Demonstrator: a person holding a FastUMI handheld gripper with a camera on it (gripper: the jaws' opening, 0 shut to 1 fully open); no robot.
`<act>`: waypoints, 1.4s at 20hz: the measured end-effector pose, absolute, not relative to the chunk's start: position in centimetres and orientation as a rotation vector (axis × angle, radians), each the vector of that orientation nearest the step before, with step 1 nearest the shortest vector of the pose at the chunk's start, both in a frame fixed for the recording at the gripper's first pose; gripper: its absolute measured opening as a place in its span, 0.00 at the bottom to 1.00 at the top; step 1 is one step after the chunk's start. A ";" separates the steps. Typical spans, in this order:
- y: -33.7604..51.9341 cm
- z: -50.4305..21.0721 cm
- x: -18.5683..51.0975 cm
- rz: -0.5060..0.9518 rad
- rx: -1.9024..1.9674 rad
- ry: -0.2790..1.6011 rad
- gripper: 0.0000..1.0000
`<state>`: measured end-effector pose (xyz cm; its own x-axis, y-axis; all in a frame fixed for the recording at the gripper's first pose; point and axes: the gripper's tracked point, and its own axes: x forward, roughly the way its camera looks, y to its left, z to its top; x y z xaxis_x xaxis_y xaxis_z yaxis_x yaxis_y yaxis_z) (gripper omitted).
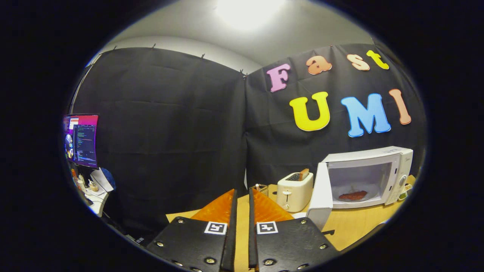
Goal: Open the microwave, put the food inside, and close the microwave door.
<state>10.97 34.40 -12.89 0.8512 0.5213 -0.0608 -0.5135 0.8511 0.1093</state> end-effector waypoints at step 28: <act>10.0 -20.1 20.9 0.025 -0.029 0.174 0.01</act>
<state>20.88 9.99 -20.09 0.9846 0.0225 -0.1733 -0.0276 0.9993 -0.0270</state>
